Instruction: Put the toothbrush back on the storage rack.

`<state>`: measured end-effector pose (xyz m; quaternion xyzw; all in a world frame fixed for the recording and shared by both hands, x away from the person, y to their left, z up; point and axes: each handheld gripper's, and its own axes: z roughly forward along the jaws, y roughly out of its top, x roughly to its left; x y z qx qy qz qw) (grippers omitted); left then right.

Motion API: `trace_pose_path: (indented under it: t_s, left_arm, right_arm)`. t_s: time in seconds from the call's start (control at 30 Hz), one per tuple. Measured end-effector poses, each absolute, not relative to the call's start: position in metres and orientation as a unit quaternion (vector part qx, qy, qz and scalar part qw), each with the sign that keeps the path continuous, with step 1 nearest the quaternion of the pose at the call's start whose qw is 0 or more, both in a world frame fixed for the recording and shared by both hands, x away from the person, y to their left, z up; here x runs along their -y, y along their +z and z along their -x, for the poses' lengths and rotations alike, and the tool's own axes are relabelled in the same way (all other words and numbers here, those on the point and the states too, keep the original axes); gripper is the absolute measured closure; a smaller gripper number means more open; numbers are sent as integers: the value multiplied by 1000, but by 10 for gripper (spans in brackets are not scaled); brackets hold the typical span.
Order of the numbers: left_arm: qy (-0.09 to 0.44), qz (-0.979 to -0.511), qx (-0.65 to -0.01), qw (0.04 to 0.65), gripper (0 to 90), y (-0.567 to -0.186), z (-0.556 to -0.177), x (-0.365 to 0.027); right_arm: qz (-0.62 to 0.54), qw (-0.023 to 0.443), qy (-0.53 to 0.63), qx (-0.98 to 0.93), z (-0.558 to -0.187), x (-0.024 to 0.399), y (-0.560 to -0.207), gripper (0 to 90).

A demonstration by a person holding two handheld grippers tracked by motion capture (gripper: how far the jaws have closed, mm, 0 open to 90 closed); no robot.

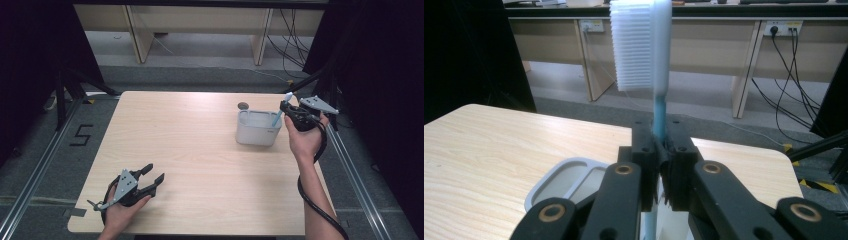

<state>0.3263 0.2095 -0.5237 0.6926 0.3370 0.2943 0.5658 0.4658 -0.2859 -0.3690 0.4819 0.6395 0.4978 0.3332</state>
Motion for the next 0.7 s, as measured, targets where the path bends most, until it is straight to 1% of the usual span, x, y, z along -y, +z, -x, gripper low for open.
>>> trace_pose_path:
  t_s: [0.03,0.1,0.17,0.2,0.23,0.47,0.5,0.53,0.7]
  left_arm:
    - [294,-693,-337,566,429,-524,-326,-210]
    - [294,-692,-337,566,429,-524,-326,-210]
    - [294,-692,-337,566,428,-524,-326,-210]
    - [294,-692,-338,566,428,-524,-326,-210]
    - [294,-692,-338,566,428,-524,-326,-210]
    - [295,-692,-337,566,428,-524,-326,-210]
    - [295,-693,-337,566,428,-524,-326,-209]
    - [295,-693,-336,565,428,-524,-326,-209]
    - [295,-693,-336,565,428,-524,-326,-209]
  right_arm:
    - [-488,326,499,-638,-465,285,-369,860]
    - [-482,331,498,-640,-467,285,-373,860]
    - [-488,324,496,-641,-467,285,-374,860]
    - [-485,330,495,-641,-468,286,-375,860]
    - [-494,323,494,-638,-466,285,-375,860]
    - [-486,330,492,-643,-469,287,-379,860]
    - [-499,318,494,-637,-468,285,-379,860]
    - [-489,325,492,-643,-469,287,-381,860]
    - [-496,322,489,-642,-470,284,-386,860]
